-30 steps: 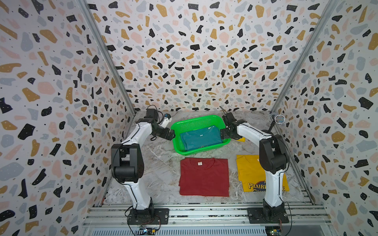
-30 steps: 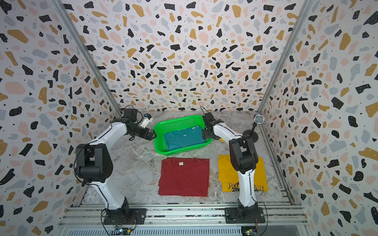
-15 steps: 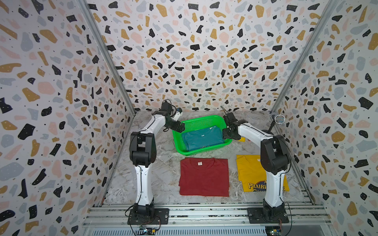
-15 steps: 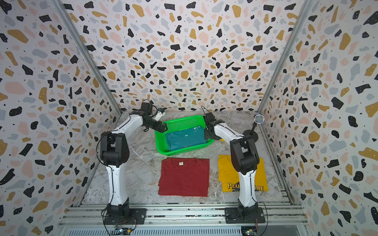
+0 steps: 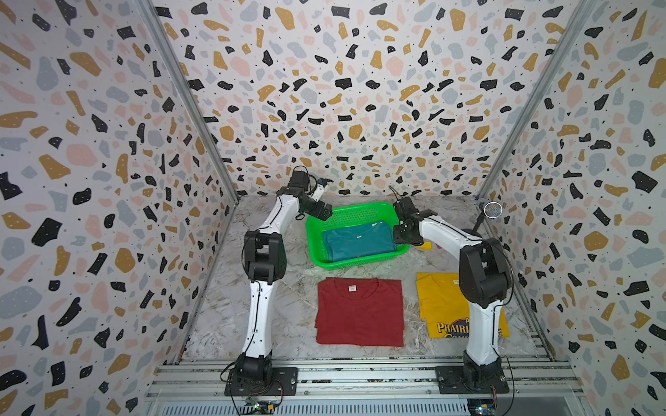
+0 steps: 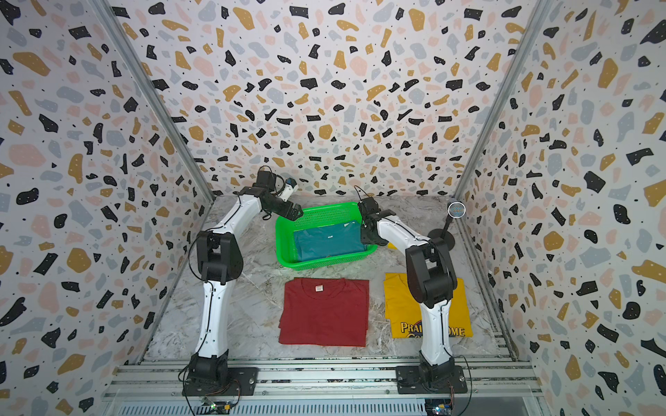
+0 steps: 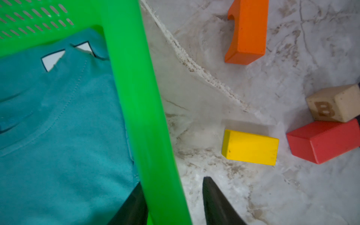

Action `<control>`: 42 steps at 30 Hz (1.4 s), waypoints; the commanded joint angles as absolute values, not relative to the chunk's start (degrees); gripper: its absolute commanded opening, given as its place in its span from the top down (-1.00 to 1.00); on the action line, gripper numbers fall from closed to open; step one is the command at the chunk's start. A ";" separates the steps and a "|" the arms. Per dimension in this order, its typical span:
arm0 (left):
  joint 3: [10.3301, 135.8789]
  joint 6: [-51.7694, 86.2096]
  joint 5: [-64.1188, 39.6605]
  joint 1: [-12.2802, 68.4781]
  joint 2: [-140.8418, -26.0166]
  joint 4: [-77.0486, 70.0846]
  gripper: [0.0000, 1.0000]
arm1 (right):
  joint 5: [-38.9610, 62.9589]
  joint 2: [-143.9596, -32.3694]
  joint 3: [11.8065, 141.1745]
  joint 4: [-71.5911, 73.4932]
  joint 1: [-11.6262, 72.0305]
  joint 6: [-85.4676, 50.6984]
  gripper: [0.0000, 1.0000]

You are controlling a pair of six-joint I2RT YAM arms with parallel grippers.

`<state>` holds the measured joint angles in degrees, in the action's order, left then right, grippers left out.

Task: Put the folded t-shirts into the basket
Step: Move the bin to the center of the board.

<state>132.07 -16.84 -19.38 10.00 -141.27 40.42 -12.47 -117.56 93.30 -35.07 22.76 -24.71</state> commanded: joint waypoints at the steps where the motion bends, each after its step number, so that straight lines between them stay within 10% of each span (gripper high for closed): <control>1: 135.21 -17.22 -19.53 10.57 -141.43 41.31 -1.00 | -14.12 -114.68 94.19 -37.54 21.38 -26.63 0.14; 12: 127.72 -17.57 -17.45 9.65 -129.29 41.86 -1.00 | -11.47 -115.48 93.48 -37.17 20.94 -33.20 0.50; 36: 93.23 -16.28 -14.19 6.31 -103.52 39.38 -1.00 | 2.52 -114.69 95.87 -36.18 17.83 -12.87 0.31; 40: 91.74 -14.53 -15.49 4.93 -99.57 43.47 -1.00 | 2.12 -112.72 95.52 -36.32 17.71 -13.39 -0.05; 42: 92.53 -13.26 -18.15 3.84 -97.80 48.59 -1.00 | 0.26 -110.23 95.18 -37.08 17.83 -13.73 -0.93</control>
<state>92.92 -15.59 -15.53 5.41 -100.14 43.18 1.48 -116.18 93.71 -34.74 17.89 -14.11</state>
